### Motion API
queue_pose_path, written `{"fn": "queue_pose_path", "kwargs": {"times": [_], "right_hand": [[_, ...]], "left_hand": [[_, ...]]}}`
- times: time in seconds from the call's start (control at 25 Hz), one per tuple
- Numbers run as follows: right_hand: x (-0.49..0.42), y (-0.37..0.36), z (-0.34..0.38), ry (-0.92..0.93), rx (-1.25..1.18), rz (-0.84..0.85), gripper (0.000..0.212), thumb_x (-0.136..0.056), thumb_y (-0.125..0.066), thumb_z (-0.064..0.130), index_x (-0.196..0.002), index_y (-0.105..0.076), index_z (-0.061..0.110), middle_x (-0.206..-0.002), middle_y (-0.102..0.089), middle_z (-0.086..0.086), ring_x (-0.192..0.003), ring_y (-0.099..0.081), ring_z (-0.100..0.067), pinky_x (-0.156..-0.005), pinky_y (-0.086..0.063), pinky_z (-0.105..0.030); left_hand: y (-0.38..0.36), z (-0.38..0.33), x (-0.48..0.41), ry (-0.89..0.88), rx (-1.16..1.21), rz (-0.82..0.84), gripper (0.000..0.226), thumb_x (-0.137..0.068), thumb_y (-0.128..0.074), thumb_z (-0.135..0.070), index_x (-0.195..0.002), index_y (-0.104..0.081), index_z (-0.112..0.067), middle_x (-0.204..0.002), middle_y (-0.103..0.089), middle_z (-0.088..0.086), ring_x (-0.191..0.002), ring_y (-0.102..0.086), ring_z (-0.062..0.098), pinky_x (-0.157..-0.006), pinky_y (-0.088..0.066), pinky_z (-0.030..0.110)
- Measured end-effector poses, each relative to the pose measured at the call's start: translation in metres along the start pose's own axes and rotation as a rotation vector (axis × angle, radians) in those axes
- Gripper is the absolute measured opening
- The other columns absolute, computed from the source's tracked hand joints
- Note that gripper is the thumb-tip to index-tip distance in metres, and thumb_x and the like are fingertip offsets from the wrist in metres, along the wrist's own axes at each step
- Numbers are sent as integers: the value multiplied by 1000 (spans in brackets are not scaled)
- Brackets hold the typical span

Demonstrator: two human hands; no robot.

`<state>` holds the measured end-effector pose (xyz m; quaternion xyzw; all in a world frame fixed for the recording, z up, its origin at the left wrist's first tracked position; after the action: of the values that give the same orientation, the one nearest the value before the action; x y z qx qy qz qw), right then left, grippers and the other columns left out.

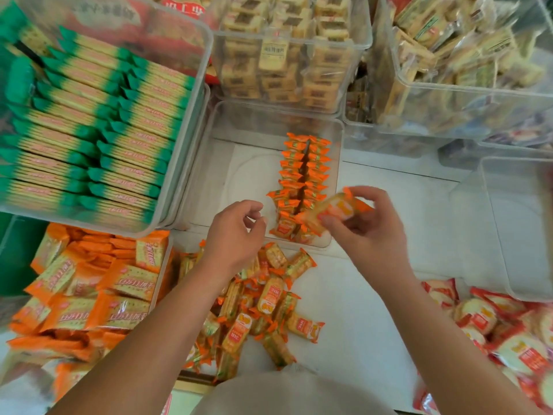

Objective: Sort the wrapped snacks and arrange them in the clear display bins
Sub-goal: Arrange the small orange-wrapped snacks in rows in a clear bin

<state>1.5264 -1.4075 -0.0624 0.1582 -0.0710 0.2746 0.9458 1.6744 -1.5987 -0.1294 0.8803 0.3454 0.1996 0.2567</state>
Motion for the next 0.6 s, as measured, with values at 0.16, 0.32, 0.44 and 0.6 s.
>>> {"fn": "queue_pose_path", "kwargs": {"times": [0.16, 0.32, 0.44, 0.6], "right_hand": [[-44, -66, -8, 157, 329, 282, 28, -87, -80, 17, -108, -66, 30, -94, -69, 17, -77, -66, 1, -71, -52, -15], [-64, -93, -53, 210, 734, 483, 29, -84, -82, 28, -112, -76, 28, -106, -64, 6, -95, -60, -13, -82, -55, -38], [-69, -98, -67, 233, 948, 519, 29, -85, -80, 38, -114, -77, 32, -102, -51, 5, -97, -55, -17, -73, -46, -32], [-74, -118, -65, 291, 1091, 675, 22, -95, -64, 46, -110, -78, 38, -102, -57, 4, -104, -59, -23, -75, -49, -33]], "left_hand": [[10, 10, -6, 13, 2, -42, 23, -94, -70, -22, -116, -71, -21, -100, -69, -11, -88, -66, 9, -82, -55, 29], [14, 16, -17, 25, -12, -20, 23, -94, -70, -22, -117, -71, -19, -100, -70, -9, -90, -66, 12, -85, -56, 34], [1, 15, -29, 33, -50, 88, 28, -93, -70, -24, -121, -70, -19, -104, -70, -8, -93, -67, 12, -90, -56, 34], [-23, 16, -46, 68, -213, 282, 42, -92, -71, -29, -132, -65, -20, -125, -68, -2, -107, -66, 18, -96, -54, 38]]}}
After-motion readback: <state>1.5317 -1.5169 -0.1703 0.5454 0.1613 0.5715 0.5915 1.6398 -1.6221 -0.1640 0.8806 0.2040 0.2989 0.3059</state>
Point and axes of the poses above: each hand's wrist, its own x-axis away from the middle knuckle, its own y-axis out of the back of the hand, z = x × y, the point moved 6 cm from there along -x, towards the middle knuckle
